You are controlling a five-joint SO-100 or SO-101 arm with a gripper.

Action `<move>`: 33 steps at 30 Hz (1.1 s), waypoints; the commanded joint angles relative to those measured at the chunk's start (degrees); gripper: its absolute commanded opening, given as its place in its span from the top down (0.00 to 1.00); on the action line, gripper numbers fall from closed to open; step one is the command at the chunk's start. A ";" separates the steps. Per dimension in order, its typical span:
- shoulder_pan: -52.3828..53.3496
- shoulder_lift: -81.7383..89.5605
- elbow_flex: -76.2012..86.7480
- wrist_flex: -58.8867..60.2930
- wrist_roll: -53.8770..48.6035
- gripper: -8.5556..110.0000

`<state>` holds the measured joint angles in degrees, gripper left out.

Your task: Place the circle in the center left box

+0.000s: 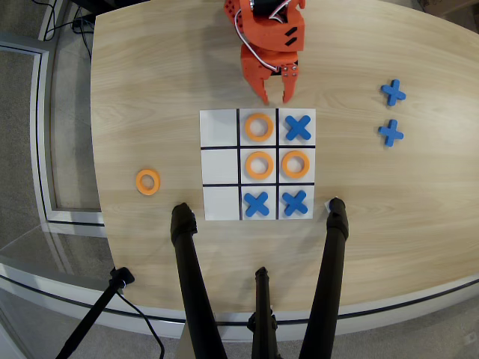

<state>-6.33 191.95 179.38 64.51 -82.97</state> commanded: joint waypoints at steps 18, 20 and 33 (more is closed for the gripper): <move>18.98 0.35 4.13 9.84 0.09 0.93; 28.30 0.35 4.13 9.84 0.09 0.93; 91.49 1.14 4.13 10.02 -0.35 0.93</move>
<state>75.50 193.10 180.26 74.18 -82.97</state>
